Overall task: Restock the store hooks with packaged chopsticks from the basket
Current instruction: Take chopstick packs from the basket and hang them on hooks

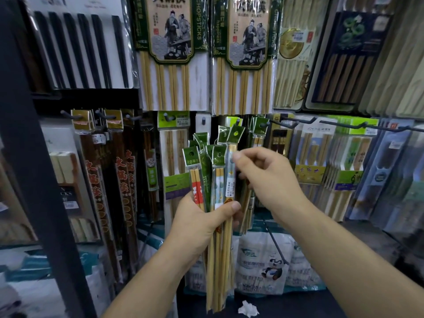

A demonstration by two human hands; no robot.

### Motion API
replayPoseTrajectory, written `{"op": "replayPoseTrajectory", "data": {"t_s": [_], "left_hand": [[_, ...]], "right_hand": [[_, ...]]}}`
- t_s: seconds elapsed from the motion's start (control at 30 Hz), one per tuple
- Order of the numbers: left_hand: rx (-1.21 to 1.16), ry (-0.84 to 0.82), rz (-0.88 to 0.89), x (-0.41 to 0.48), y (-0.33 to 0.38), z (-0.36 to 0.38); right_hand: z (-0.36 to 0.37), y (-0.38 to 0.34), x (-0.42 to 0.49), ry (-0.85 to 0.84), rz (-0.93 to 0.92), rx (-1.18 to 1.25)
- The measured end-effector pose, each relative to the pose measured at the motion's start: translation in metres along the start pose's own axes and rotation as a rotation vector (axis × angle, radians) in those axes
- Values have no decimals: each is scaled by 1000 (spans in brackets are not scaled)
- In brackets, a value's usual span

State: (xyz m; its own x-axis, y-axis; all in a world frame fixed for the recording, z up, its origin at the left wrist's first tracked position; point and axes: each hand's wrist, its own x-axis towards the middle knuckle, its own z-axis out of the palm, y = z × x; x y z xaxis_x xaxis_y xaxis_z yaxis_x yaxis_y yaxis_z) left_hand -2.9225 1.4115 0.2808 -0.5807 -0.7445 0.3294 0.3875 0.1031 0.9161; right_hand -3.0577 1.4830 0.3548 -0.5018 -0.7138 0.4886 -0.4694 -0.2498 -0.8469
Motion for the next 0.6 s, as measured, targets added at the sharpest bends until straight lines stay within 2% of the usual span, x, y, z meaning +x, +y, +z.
{"op": "replayPoseTrajectory", "data": {"t_s": [0.13, 0.3, 0.6], "left_hand": [[18, -37, 30, -2, 2, 1], [108, 56, 11, -1, 0, 0], [50, 38, -6, 0, -2, -2]], "right_hand": [[2, -5, 0, 30, 5, 51], [-8, -7, 8, 66, 86, 250], [-22, -5, 20, 242, -1, 180]]}}
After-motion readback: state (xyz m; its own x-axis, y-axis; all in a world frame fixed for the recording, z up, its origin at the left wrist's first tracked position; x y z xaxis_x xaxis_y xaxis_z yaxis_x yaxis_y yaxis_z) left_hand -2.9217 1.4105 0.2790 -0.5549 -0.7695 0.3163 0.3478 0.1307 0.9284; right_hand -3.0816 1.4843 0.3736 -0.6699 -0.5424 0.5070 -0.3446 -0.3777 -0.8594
